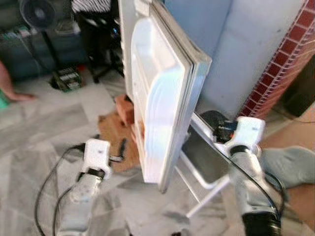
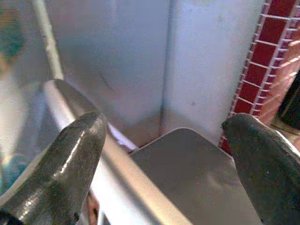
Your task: Restocking fridge
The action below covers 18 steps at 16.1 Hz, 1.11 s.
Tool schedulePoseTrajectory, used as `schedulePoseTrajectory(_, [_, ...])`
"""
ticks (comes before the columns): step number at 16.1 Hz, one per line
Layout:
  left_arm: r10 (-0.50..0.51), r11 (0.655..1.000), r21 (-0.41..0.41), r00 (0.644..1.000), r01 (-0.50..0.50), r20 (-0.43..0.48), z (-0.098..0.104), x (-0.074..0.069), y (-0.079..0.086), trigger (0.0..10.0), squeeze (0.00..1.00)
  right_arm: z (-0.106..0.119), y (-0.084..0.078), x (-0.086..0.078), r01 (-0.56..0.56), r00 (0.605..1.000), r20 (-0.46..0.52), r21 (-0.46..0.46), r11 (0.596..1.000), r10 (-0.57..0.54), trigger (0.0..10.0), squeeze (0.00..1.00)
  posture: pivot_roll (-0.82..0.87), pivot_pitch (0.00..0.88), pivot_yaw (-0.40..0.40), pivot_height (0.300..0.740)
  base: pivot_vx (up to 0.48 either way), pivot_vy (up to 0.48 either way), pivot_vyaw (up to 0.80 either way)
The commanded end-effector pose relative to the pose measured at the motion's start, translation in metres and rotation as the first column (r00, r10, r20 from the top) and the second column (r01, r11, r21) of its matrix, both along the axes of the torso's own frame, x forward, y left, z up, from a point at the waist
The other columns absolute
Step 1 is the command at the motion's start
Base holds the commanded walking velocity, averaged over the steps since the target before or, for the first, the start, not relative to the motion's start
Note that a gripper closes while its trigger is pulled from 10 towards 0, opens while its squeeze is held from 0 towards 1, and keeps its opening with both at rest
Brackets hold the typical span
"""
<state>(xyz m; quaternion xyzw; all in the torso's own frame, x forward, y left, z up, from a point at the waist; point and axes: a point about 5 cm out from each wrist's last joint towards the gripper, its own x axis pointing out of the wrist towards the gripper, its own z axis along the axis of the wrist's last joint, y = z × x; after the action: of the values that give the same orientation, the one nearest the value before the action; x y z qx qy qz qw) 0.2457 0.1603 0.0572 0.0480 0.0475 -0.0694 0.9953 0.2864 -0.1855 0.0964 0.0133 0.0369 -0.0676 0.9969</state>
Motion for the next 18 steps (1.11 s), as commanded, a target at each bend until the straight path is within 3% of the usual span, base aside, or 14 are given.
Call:
schedulePoseTrajectory(1, [-0.008,1.000,0.008,1.000,0.008,0.009,0.000,0.000,0.000,10.0,0.00,0.002,0.000,0.002,0.001,1.000,0.003,-0.006,1.000,-0.001,10.0,0.00,0.07,0.020,-0.010,0.740,0.000,0.000,0.00])
schedulePoseTrajectory(3, [-0.032,0.999,-0.002,0.999,0.032,0.043,0.005,-0.001,-0.001,10.0,0.00,0.003,0.000,0.004,0.005,1.000,0.008,-0.004,1.000,-0.005,10.0,0.00,0.08,0.017,-0.011,0.740,0.126,0.000,0.00])
schedulePoseTrajectory(10, [-0.033,0.999,-0.010,0.999,0.034,0.028,0.003,-0.002,-0.001,10.0,0.00,0.003,0.000,0.005,0.004,1.000,0.007,-0.009,1.000,-0.004,10.0,0.00,0.08,0.016,-0.015,0.740,0.478,0.000,-0.15])
schedulePoseTrajectory(13, [0.001,1.000,0.005,1.000,-0.001,0.018,0.001,-0.002,0.002,10.0,0.00,0.001,0.003,0.005,-0.028,1.000,-0.001,0.012,1.000,0.028,10.0,0.00,0.08,0.017,-0.015,0.740,0.213,0.000,0.00])
schedulePoseTrajectory(17, [0.039,0.999,0.031,0.998,-0.037,-0.054,-0.006,-0.008,0.008,10.0,0.00,-0.007,0.009,0.006,-0.114,0.992,-0.042,0.047,0.992,0.116,10.0,0.00,0.10,0.024,-0.023,0.740,0.000,0.000,0.00])
schedulePoseTrajectory(18, [0.114,0.991,0.080,0.988,-0.106,-0.101,-0.014,-0.017,0.019,10.0,0.00,-0.003,0.012,0.014,-0.142,0.989,-0.037,0.055,0.988,0.144,10.0,0.00,0.11,0.028,-0.029,0.740,0.000,0.000,0.00])
